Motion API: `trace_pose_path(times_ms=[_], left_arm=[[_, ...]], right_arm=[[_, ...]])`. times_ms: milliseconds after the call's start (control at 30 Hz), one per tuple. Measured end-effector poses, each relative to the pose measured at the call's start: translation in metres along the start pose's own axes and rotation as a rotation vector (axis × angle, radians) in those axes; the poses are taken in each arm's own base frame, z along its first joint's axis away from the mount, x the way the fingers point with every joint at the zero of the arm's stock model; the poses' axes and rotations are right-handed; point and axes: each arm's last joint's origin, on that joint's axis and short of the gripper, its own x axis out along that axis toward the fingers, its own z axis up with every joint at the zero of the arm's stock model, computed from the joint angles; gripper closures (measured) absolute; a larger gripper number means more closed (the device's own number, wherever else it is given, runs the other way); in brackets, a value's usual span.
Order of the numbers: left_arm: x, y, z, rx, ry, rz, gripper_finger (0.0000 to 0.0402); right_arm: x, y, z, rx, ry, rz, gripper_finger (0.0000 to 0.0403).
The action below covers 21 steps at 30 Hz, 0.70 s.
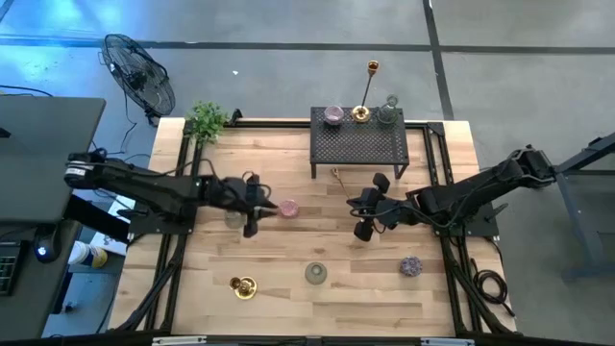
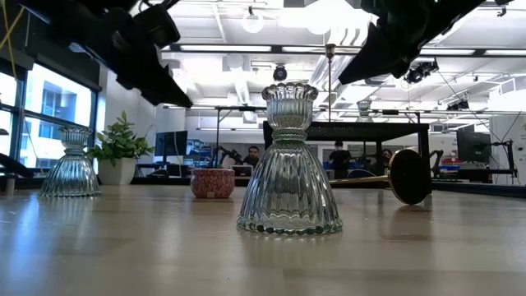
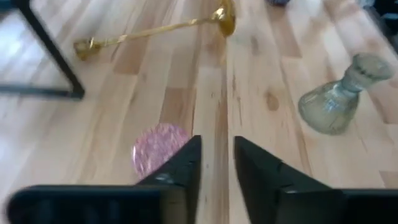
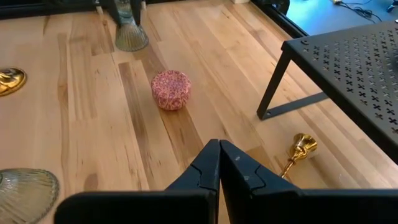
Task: Pick & Place candle stick holders
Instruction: Put the pink patterned scented candle on the shelf aligned with the red patterned scented candle
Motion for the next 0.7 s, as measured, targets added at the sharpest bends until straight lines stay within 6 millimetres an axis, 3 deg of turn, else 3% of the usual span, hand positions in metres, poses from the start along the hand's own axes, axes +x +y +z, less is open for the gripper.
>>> trace_pose_path(times_ms=[167,367,533,700], left_arm=[[0.014,-0.003,-0.01,-0.088,0.057,0.092,0.0201],[0.049,-0.001,-0.021,-0.111,0.093,0.155,0.0095],[0.069,0.003,-0.02,-0.11,0.142,0.18,0.0048],[0.08,0.006,-0.025,-0.096,0.184,0.201,0.0037]], right_arm=[[0.0,0.0,0.0,-0.002,-0.001,0.003,0.0402],[0.0,0.0,-0.001,-0.007,0.0,0.003,0.0402],[0.0,0.0,-0.001,-0.022,0.0,0.003,0.0402],[0.0,0.0,-0.001,-0.024,0.0,0.003,0.0402]])
